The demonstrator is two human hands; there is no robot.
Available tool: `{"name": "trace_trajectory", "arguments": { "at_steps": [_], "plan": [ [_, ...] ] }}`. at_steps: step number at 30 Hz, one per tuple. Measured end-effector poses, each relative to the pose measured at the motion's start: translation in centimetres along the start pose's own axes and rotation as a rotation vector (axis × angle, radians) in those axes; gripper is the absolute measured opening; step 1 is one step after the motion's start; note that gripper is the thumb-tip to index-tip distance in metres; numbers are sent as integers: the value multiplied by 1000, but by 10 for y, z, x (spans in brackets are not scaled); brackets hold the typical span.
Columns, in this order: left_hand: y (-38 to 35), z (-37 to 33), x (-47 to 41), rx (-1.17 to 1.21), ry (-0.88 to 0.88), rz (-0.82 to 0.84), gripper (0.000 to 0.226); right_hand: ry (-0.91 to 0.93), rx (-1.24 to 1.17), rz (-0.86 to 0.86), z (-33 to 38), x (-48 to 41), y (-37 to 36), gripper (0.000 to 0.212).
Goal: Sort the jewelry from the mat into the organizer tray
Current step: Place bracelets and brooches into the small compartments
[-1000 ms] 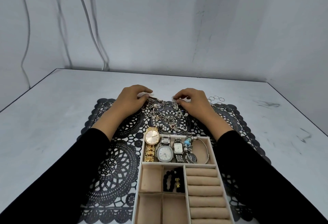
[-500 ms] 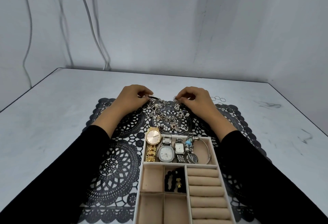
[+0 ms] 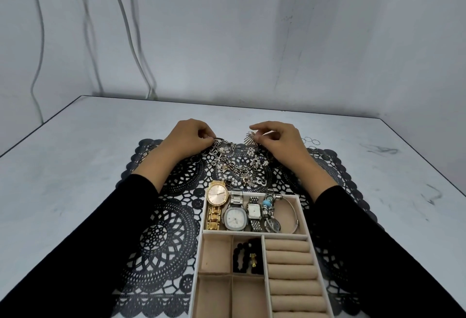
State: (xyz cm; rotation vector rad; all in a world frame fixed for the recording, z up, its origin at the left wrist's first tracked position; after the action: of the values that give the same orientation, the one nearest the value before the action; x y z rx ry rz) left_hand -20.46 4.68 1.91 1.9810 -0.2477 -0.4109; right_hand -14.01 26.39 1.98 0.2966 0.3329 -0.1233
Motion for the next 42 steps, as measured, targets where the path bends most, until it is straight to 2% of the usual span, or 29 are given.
{"name": "trace_trajectory", "arguments": {
  "at_steps": [10,14,22,26,42],
  "plan": [
    [-1,-1,1,150,-6,-89,7,-36,4,-37,-4,-2,7,12],
    [3,-2,1,315,1,-121,6,-61,-29,-66,-4,-1,10,10],
    [6,-10,3,802,4,-77,4,-76,-70,-94,0,3,13,10],
    [9,-16,4,927,-12,-103,5,-84,-103,-111,3,4,14,12],
    [50,-34,35,984,-60,-279,13,-53,-302,-221,46,26,11,11]
  ]
}}
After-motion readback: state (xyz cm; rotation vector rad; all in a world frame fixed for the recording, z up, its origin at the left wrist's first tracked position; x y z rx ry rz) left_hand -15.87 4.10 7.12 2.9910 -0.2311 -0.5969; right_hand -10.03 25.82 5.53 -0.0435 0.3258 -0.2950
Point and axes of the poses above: each hand's wrist, its own x-axis away from the middle knuckle, its own y-axis out of the back of the hand, z = x × y, the point moved 5 cm from there along -x, towards the middle knuckle, and after that the axes turned 12 degrees about -x, right-handed, at the moved point
